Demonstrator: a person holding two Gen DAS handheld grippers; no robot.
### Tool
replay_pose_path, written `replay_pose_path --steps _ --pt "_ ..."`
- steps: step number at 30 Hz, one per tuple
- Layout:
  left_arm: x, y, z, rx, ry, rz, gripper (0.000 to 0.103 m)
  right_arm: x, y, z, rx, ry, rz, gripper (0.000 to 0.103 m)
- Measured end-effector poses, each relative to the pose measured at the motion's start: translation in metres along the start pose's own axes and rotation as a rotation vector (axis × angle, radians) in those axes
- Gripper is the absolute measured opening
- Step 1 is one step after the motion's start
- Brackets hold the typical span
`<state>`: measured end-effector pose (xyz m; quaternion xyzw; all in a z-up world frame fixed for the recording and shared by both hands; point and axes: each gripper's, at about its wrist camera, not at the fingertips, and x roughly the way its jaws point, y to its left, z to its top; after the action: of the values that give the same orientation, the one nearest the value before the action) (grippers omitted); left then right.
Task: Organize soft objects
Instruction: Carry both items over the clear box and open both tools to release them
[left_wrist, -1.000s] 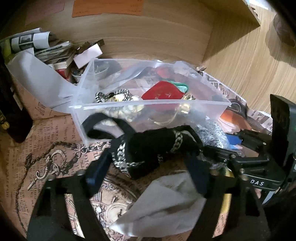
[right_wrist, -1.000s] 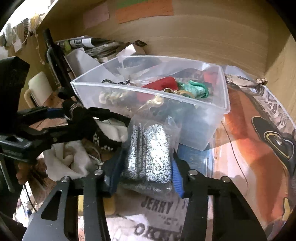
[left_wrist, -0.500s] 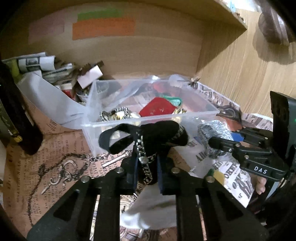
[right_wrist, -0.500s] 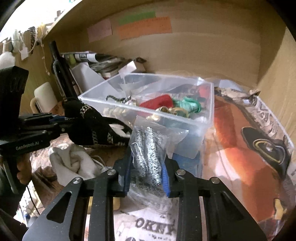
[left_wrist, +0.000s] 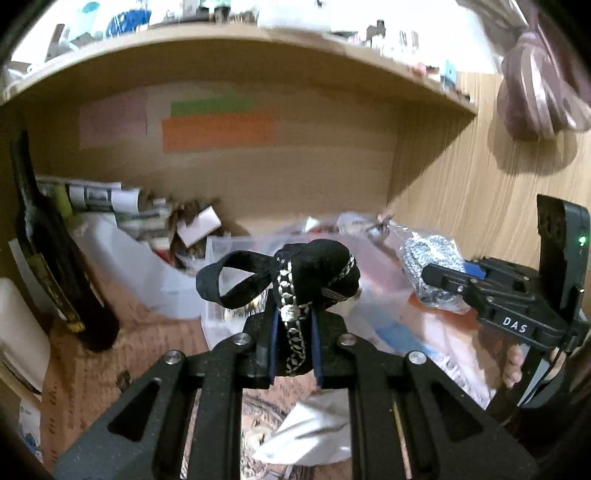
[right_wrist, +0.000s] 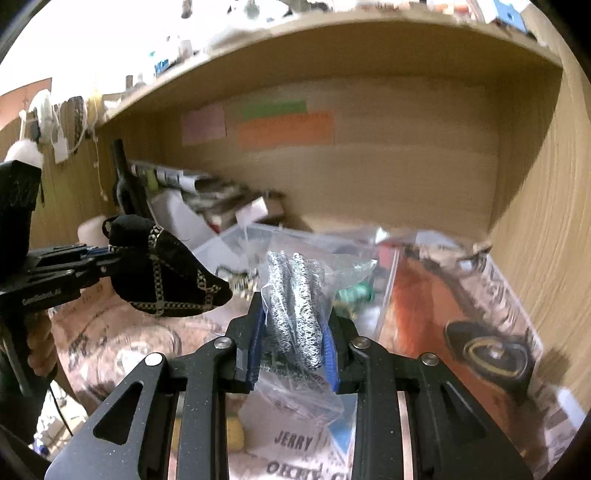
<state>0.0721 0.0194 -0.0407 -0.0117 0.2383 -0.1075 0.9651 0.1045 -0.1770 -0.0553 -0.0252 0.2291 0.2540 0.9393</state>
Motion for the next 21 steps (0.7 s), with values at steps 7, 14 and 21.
replay_pose_path --steps 7,14,21 --pt "0.006 0.003 0.028 -0.007 -0.067 0.034 0.014 0.008 -0.001 0.02 -0.003 -0.048 -0.008 0.025" --pt "0.042 0.013 0.043 -0.015 -0.045 0.084 0.014 0.036 -0.005 0.031 -0.012 -0.029 -0.018 0.025" --pt "0.092 0.017 0.049 -0.009 0.021 0.102 0.014 0.079 -0.019 0.032 -0.005 0.061 -0.014 0.025"
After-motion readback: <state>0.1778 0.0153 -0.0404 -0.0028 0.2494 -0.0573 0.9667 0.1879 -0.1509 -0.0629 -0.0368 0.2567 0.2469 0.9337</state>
